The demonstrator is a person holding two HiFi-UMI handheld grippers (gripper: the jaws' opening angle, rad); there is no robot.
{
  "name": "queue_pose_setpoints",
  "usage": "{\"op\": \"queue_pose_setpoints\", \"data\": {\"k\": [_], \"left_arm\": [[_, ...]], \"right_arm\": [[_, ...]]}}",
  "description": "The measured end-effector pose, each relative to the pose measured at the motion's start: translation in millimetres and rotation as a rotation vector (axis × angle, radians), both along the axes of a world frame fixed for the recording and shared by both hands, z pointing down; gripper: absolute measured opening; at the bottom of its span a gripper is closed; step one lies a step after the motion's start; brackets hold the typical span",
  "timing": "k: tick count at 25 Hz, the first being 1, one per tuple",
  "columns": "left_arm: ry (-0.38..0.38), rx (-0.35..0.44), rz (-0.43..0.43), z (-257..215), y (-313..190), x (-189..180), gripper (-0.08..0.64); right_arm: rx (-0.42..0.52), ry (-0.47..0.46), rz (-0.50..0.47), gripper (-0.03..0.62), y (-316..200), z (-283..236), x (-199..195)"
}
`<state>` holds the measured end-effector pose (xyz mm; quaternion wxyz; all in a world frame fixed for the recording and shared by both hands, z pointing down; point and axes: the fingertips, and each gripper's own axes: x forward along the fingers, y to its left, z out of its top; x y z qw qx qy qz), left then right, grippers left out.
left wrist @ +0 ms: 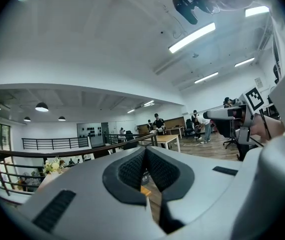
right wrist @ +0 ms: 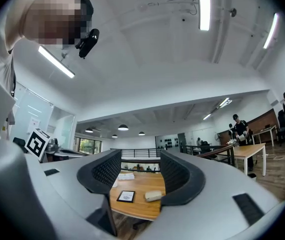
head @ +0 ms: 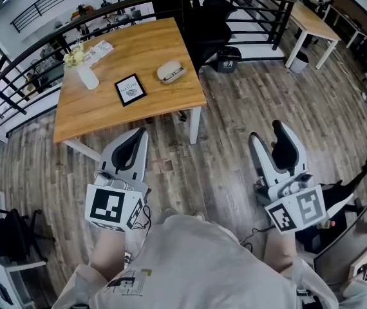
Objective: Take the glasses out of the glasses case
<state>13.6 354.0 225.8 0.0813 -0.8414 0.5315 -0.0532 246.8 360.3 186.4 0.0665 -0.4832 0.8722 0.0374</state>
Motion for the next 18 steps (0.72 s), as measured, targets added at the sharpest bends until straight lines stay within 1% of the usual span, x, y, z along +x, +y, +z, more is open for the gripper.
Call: {"op": "queue_pose_setpoints", "data": {"k": [4, 10, 14, 18], "left_arm": [[-0.016, -0.003, -0.004, 4.9, 0.6, 16.0, 0.015], [-0.02, 0.011, -0.01, 9.4, -6.3, 30.5, 0.015], [-0.018, 0.015, -0.013, 15.2, -14.7, 36.0, 0.015], [-0.019, 0.009, -0.004, 23.3, -29.2, 33.9, 0.015]], "right_arm": [[-0.014, -0.016, 0.003, 0.264, -1.3, 9.5, 18.6], [-0.024, -0.006, -0.017, 0.272, -6.9, 21.8, 30.2], [-0.029, 0.007, -0.031, 0.272, -14.1, 30.2, 31.6], [-0.038, 0.016, -0.04, 0.272, -30.5, 38.6, 23.7]]}}
